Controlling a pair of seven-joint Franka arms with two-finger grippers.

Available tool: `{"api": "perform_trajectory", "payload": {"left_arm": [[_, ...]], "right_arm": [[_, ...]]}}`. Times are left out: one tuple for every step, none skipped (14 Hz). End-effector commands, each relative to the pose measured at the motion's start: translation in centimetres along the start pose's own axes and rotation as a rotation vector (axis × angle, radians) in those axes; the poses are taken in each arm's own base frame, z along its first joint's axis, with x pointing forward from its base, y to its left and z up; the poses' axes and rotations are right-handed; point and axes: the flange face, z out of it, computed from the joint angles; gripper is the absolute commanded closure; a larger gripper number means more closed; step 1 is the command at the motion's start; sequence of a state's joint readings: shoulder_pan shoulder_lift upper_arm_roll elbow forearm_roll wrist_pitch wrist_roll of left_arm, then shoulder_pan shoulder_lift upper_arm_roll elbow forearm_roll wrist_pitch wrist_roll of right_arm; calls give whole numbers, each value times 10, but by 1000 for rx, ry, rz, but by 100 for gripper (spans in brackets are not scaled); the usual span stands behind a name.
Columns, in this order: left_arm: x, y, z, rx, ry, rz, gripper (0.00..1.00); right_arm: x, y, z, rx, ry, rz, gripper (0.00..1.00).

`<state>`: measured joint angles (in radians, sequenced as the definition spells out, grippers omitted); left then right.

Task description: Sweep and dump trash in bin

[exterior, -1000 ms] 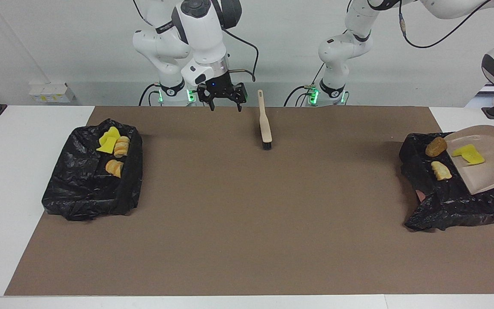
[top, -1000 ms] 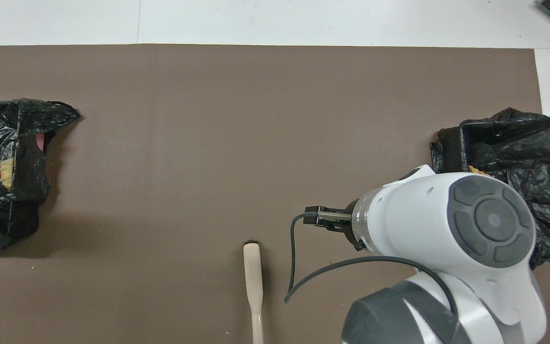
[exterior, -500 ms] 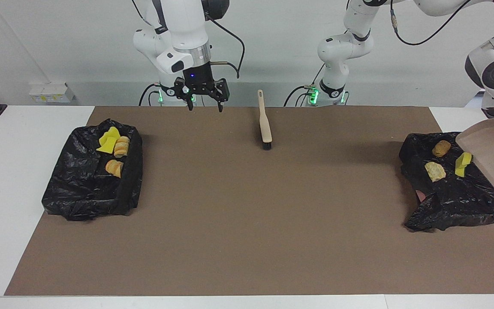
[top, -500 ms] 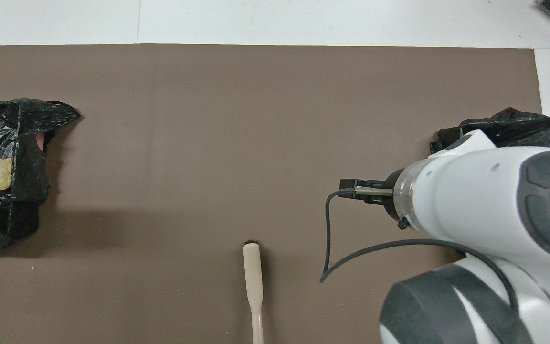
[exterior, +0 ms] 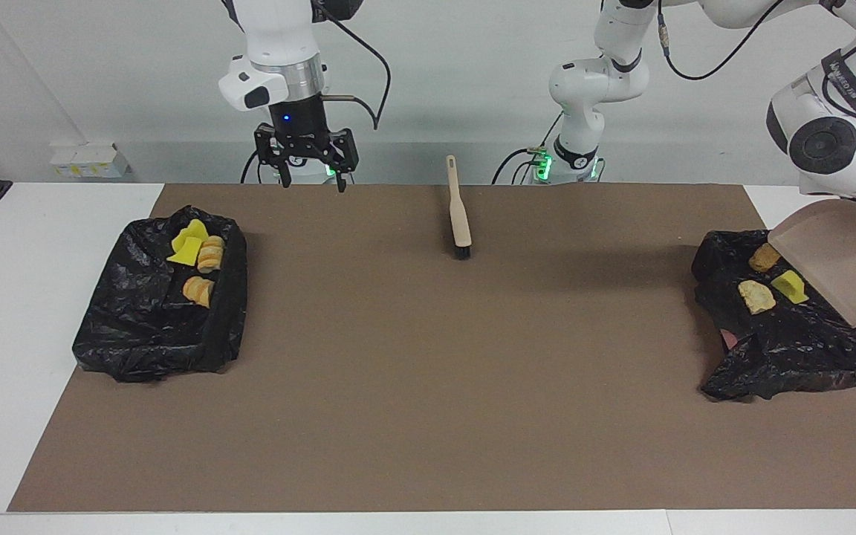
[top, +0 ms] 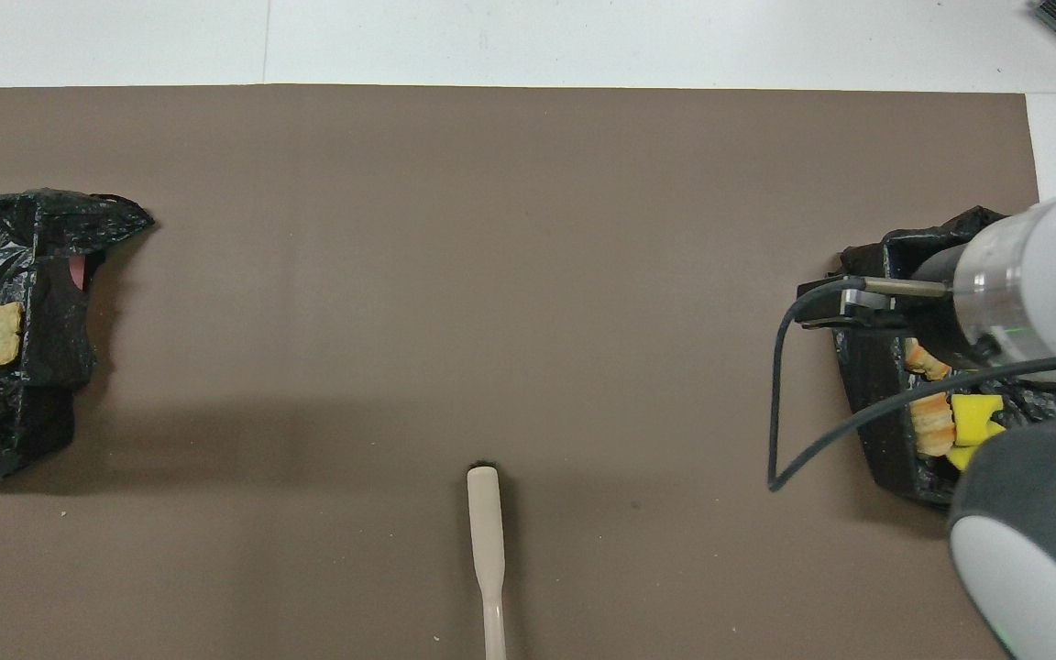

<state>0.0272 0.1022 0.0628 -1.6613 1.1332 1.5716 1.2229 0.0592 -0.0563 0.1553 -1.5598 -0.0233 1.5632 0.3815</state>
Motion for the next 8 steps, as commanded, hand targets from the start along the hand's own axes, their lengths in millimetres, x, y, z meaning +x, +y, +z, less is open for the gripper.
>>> {"api": "perform_trajectory", "payload": {"left_arm": [[-22, 4, -12, -35, 41, -63, 100], [-21, 6, -13, -60, 84, -79, 100], [-16, 9, -13, -95, 118, -126, 100], [-9, 14, -18, -131, 153, -187, 100], [0, 18, -25, -164, 197, -226, 100], [6, 23, -28, -204, 246, -259, 100], [11, 30, -33, -243, 281, -294, 100], [21, 35, -46, -271, 315, -335, 100]], "right_arm": [[9, 15, -10, -21, -19, -22, 0], [10, 23, -12, -23, -27, -8, 0], [9, 27, -13, -9, -30, 3, 0], [9, 33, -15, -3, -26, 18, 0], [9, 38, -13, -5, -35, 24, 0], [10, 41, -9, -8, -46, 27, 0], [11, 52, -3, -11, -58, 48, 0], [12, 64, -6, -9, -54, 66, 0]]}}
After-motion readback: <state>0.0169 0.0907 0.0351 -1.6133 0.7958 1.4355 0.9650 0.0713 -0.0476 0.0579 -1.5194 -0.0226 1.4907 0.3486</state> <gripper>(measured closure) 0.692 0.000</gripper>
